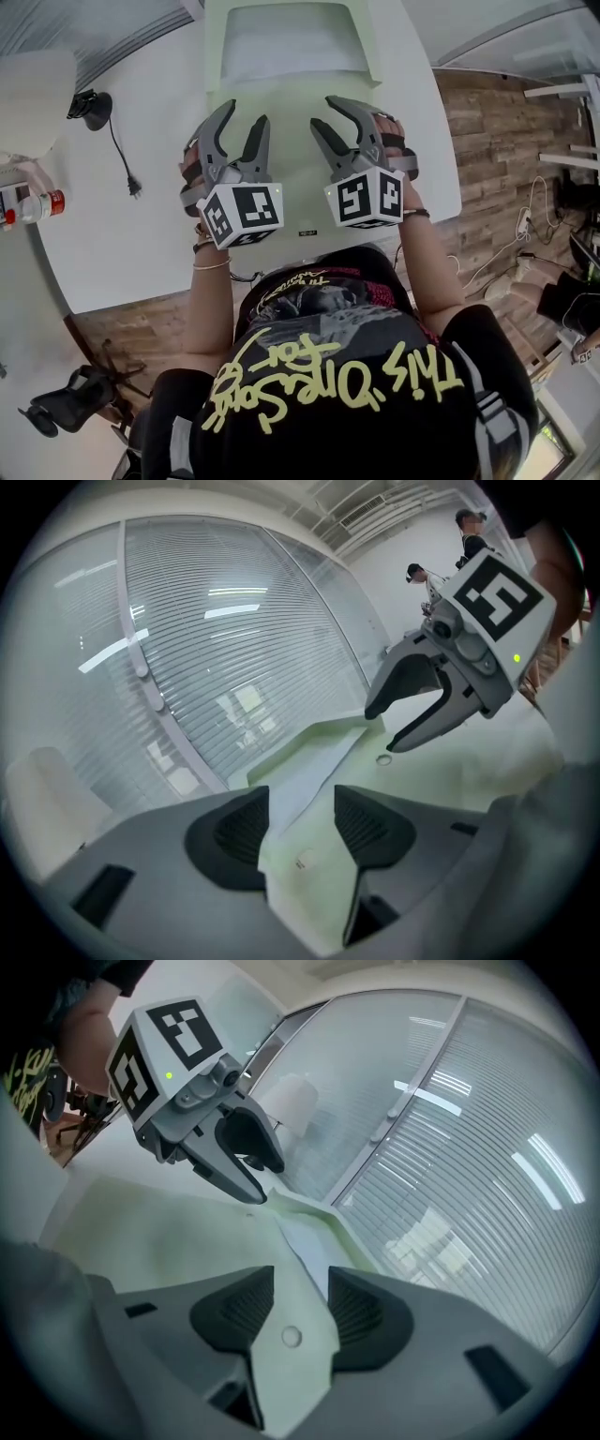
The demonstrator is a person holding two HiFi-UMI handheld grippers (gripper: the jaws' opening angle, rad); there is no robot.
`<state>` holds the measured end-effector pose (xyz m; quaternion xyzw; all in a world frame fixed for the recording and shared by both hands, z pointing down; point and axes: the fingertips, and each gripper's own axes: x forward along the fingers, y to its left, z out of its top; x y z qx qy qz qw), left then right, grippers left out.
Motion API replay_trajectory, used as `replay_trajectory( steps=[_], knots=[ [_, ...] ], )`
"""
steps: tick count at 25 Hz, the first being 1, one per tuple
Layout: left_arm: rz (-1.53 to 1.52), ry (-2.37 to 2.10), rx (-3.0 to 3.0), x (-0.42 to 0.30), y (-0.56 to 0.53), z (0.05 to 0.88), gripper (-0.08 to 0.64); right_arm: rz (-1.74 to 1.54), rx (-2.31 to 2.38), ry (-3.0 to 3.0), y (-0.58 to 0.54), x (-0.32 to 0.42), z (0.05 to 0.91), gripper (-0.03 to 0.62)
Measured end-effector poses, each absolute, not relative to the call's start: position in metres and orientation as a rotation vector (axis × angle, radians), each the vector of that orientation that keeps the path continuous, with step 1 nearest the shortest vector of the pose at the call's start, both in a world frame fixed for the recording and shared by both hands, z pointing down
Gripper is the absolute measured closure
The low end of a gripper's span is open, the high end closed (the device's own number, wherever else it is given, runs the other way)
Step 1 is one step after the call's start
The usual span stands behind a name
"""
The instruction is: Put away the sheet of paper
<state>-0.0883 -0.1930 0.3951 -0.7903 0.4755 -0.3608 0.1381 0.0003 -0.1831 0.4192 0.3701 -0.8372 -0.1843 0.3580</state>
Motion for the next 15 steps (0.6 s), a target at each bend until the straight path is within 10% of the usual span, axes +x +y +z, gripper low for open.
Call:
replay_trajectory(
  steps=[15],
  knots=[
    [-0.840,1.455,-2.406,-0.096,-0.173,0.372,0.408,-0.304,1.187,-2.370,-0.169,0.001,0.370,0.487]
  ],
)
